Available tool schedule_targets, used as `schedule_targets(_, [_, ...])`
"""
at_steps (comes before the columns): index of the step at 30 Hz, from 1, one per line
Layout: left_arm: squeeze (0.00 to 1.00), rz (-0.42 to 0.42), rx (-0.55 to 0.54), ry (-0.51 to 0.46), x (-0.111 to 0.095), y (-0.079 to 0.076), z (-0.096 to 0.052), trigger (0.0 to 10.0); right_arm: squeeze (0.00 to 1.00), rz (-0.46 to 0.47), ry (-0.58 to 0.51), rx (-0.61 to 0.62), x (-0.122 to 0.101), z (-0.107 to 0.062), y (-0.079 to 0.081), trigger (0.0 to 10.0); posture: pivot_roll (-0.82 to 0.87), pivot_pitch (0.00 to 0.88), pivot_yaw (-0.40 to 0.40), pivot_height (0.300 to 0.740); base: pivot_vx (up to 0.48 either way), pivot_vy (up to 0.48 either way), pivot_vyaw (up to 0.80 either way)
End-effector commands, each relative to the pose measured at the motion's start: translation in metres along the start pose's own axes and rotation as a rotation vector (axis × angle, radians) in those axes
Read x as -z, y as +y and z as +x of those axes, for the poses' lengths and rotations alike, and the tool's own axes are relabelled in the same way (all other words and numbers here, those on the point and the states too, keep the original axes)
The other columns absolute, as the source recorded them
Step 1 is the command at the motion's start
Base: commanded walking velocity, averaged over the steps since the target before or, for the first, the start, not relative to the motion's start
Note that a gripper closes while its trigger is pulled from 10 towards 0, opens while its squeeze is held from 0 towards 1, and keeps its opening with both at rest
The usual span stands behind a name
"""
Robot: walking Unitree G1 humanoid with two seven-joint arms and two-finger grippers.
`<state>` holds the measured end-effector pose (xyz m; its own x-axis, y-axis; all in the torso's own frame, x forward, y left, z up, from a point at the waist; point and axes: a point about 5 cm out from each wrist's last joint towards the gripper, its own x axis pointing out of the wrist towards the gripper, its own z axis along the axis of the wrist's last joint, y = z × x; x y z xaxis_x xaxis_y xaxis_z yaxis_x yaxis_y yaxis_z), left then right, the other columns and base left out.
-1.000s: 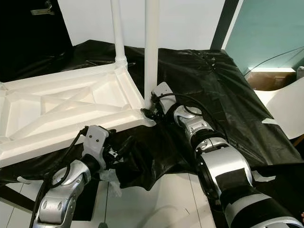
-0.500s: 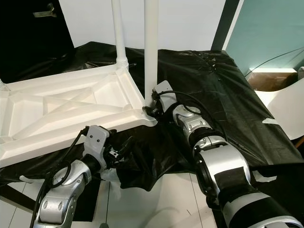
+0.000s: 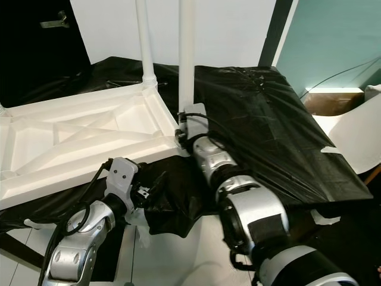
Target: Building children table
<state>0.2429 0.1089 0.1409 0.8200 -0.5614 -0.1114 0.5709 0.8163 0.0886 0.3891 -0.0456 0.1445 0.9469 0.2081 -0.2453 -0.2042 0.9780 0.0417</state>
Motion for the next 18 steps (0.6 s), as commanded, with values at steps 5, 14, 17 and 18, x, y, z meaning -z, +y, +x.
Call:
schedule_targets(5, [0.0, 0.0, -0.064, 0.021, 0.003, 0.002, 0.0, 10.0, 0.0, 0.157, 0.036, 0.061, 0.013, -0.002, 0.008, 4.1, 0.17, 0.0, -0.077, 0.74, 0.0, 0.0, 0.0])
schedule_targets(14, [0.0, 0.008, -0.06, 0.017, 0.001, 0.003, 0.001, 10.0, 1.0, 0.105, -0.097, 0.042, -0.001, -0.004, 0.004, 10.0, 0.16, 0.0, -0.072, 0.74, 0.0, 0.0, 0.0])
schedule_targets(17, [0.0, 0.009, -0.061, 0.017, 0.001, 0.003, 0.001, 10.0, 1.0, 0.102, -0.109, 0.039, -0.001, -0.004, 0.004, 10.0, 0.16, 0.0, -0.073, 0.74, 0.0, 0.0, 0.0])
schedule_targets(18, [0.0, 0.011, -0.064, 0.016, 0.001, 0.004, 0.001, 10.0, 1.0, 0.092, -0.117, 0.036, 0.0, -0.005, 0.003, 10.0, 0.16, 0.0, -0.074, 0.74, 0.0, 0.0, 0.0])
